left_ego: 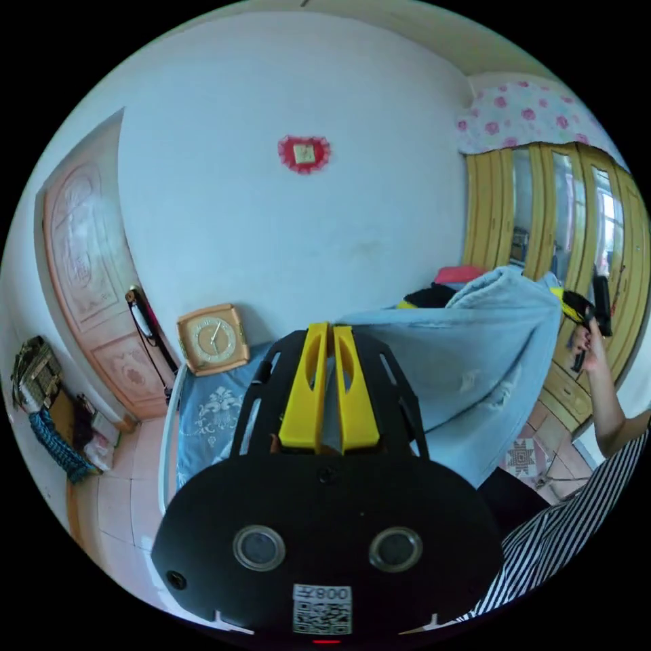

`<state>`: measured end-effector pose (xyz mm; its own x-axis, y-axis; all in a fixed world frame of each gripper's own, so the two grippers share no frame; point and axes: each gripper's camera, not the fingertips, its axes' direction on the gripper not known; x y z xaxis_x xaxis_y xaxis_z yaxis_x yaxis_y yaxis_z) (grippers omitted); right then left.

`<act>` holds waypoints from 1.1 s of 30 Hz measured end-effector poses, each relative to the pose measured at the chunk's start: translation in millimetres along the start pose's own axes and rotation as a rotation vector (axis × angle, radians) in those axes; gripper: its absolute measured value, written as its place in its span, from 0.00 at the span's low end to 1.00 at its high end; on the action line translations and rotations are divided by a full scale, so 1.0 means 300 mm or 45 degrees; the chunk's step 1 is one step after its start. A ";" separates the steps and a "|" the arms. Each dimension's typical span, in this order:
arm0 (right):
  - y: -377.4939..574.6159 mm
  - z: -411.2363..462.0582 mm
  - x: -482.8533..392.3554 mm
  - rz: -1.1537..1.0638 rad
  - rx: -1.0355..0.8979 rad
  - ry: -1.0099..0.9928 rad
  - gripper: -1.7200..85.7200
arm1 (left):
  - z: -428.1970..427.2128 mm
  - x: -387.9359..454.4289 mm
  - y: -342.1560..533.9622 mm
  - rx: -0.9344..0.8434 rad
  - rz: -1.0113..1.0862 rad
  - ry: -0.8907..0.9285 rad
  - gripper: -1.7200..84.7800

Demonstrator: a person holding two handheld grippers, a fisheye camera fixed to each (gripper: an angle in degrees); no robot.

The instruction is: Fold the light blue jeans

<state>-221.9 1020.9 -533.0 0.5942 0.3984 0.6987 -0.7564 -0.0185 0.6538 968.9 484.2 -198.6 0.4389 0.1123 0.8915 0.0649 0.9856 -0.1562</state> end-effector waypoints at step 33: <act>-0.160 2.278 1.609 0.163 -1.434 0.412 0.05 | 1.039 -0.710 2.163 -0.683 -1.858 0.984 0.17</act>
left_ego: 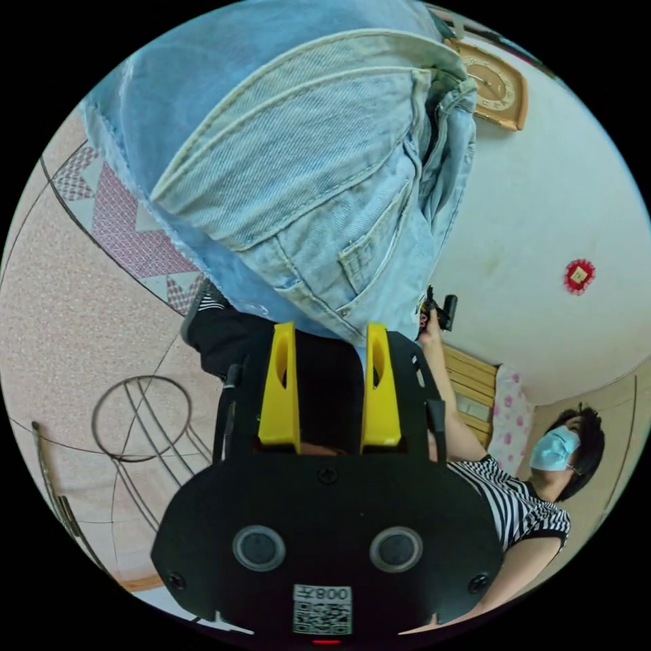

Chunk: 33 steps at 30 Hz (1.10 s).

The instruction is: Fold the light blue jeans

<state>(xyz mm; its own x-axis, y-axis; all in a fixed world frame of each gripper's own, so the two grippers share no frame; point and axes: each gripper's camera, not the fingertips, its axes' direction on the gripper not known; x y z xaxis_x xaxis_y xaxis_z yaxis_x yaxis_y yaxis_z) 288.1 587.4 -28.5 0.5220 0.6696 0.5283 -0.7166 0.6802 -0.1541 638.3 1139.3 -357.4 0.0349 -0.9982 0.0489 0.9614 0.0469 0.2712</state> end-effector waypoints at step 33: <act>-0.479 0.052 0.101 -0.100 0.060 -0.043 0.13 | -0.215 -0.343 0.028 0.253 0.250 0.230 0.08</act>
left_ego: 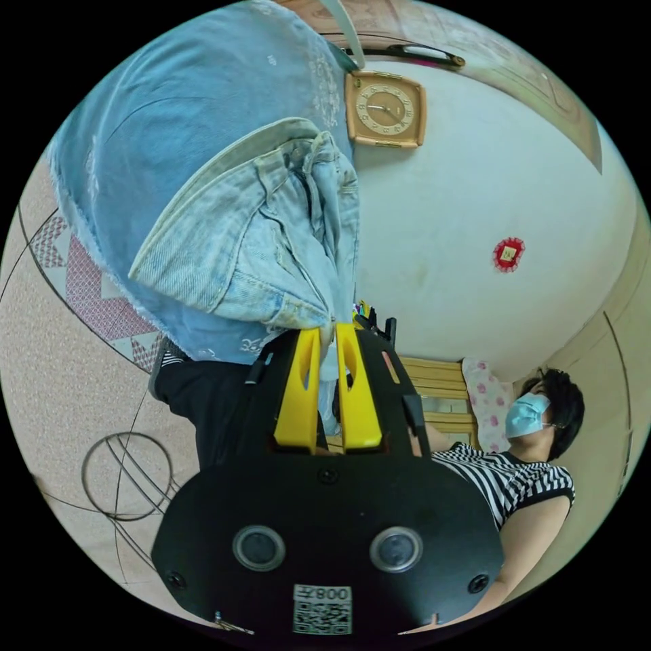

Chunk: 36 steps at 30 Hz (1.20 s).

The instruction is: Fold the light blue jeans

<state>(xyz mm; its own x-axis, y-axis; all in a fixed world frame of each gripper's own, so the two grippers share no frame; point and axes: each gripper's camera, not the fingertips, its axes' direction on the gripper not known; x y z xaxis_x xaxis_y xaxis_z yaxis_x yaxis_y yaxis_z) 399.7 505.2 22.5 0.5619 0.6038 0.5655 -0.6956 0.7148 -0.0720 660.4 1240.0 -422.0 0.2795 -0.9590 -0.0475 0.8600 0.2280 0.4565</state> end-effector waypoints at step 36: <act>0.267 -0.055 -0.204 0.205 0.345 0.024 0.09 | -0.100 -0.035 0.059 -0.016 0.097 -0.025 0.06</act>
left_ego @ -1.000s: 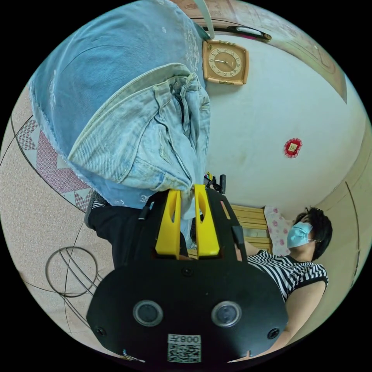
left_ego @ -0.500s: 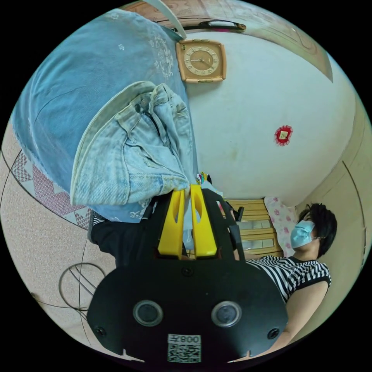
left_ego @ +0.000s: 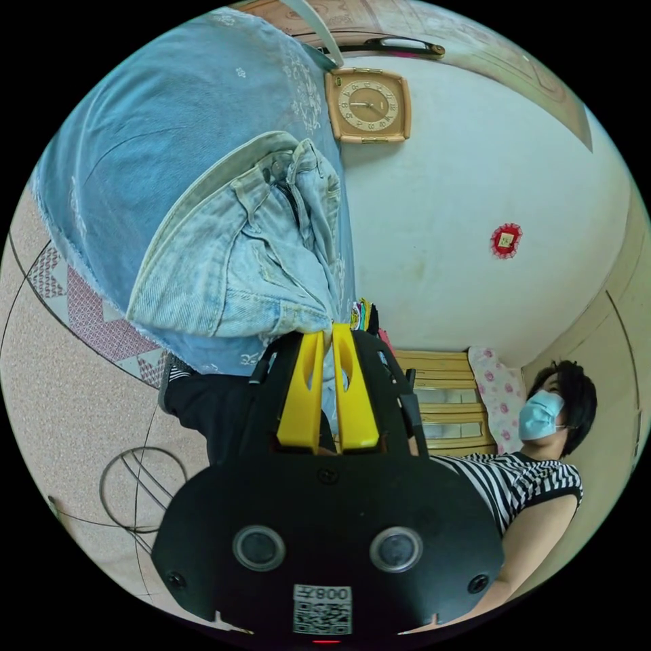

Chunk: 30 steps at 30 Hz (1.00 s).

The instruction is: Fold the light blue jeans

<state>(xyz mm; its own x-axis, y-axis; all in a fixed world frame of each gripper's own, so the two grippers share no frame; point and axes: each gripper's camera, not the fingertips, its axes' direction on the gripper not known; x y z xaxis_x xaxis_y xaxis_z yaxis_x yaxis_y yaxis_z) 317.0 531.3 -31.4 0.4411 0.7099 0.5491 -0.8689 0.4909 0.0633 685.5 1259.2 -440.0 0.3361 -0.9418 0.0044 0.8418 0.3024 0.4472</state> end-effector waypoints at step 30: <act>-0.638 1.145 -1.609 -0.982 -0.679 -0.021 0.14 | -0.247 -0.168 0.063 0.348 -0.235 0.244 0.10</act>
<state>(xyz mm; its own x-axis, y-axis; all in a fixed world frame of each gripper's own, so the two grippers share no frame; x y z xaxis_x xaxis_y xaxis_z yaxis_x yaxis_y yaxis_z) 193.2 -78.9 -22.2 0.8457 0.0869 0.5265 -0.1183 0.9926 0.0263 715.7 1323.2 -498.2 0.2840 -0.9245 -0.2542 0.7604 0.0557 0.6470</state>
